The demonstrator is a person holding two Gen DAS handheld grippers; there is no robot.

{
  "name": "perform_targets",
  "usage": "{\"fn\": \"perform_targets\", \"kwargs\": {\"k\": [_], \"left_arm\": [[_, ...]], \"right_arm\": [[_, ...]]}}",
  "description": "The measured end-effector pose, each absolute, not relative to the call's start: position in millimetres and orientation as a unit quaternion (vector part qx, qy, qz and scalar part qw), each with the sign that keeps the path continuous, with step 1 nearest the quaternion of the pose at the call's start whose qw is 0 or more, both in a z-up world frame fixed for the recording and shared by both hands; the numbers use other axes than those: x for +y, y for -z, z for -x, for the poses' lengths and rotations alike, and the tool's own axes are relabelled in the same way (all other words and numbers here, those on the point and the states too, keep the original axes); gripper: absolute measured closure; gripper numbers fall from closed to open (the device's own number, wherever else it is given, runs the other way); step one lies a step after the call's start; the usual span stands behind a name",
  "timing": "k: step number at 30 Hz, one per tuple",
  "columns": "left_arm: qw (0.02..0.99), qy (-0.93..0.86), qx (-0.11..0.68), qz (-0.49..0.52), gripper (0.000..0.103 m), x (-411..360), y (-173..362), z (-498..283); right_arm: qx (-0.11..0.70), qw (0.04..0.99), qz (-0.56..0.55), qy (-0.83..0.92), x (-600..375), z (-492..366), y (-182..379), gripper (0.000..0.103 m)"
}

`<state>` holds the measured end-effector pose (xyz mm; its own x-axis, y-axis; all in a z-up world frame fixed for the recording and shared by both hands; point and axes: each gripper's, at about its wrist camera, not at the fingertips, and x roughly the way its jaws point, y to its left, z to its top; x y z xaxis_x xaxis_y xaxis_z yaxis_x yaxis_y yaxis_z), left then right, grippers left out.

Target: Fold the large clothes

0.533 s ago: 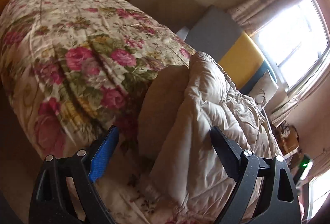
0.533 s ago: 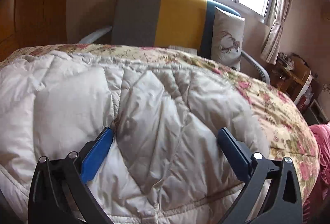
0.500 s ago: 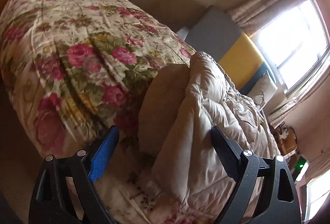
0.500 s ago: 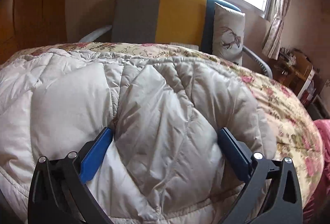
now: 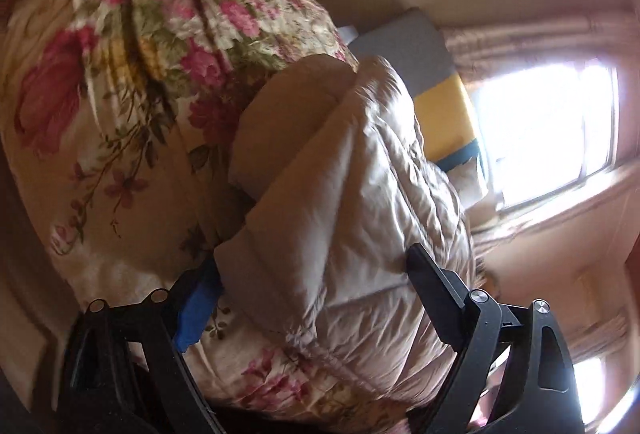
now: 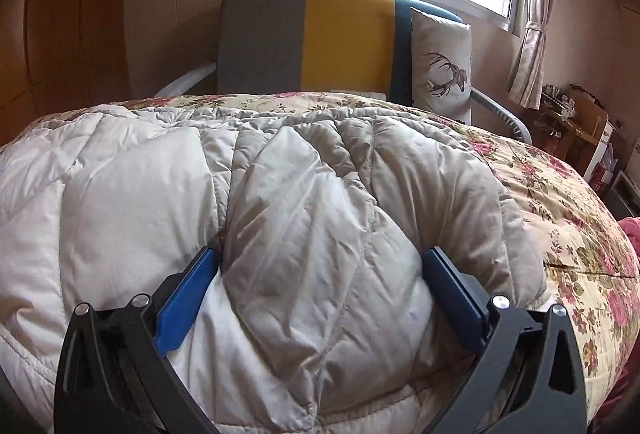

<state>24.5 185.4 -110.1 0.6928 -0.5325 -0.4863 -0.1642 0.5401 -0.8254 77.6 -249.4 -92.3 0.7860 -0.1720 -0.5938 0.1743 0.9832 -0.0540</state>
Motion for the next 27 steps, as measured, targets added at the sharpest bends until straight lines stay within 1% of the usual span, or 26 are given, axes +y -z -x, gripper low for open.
{"fn": "perform_targets", "kwargs": {"k": [2, 6, 8, 17, 19, 20, 21, 22, 23, 24, 27], "left_arm": [[0.780, 0.104, 0.376, 0.489, 0.022, 188, 111, -18], [0.768, 0.095, 0.398, 0.494, 0.022, 176, 114, 1], [0.763, 0.110, 0.402, 0.494, 0.022, 171, 114, -1], [0.771, 0.105, 0.329, 0.535, 0.023, 183, 114, -51], [0.776, 0.095, 0.326, 0.532, 0.028, 179, 113, -60], [0.785, 0.095, 0.325, 0.519, 0.036, 176, 110, -62], [0.796, 0.095, 0.324, 0.502, 0.047, 173, 107, -64], [0.804, 0.096, 0.325, 0.489, 0.052, 172, 105, -64], [0.805, 0.099, 0.324, 0.488, 0.061, 174, 103, -64], [0.804, 0.101, 0.320, 0.492, 0.066, 176, 101, -63], [0.802, 0.104, 0.314, 0.497, 0.072, 183, 100, -60]], "right_arm": [[0.314, 0.945, -0.003, 0.090, -252, -78, 93, 0.002], [0.311, 0.946, -0.007, 0.088, -255, -75, 94, 0.002], [0.312, 0.946, -0.005, 0.089, -254, -76, 94, 0.002], [0.311, 0.946, -0.007, 0.088, -252, -78, 95, 0.002], [0.311, 0.946, -0.009, 0.088, -252, -78, 96, 0.002], [0.312, 0.946, -0.009, 0.089, -252, -78, 96, 0.002], [0.316, 0.944, -0.007, 0.090, -251, -79, 95, 0.002], [0.326, 0.941, -0.004, 0.091, -251, -80, 92, 0.002], [0.331, 0.939, -0.002, 0.091, -251, -80, 88, 0.002], [0.327, 0.940, -0.001, 0.095, -251, -79, 82, 0.002], [0.301, 0.949, 0.000, 0.093, -246, -76, 63, 0.002]]}}
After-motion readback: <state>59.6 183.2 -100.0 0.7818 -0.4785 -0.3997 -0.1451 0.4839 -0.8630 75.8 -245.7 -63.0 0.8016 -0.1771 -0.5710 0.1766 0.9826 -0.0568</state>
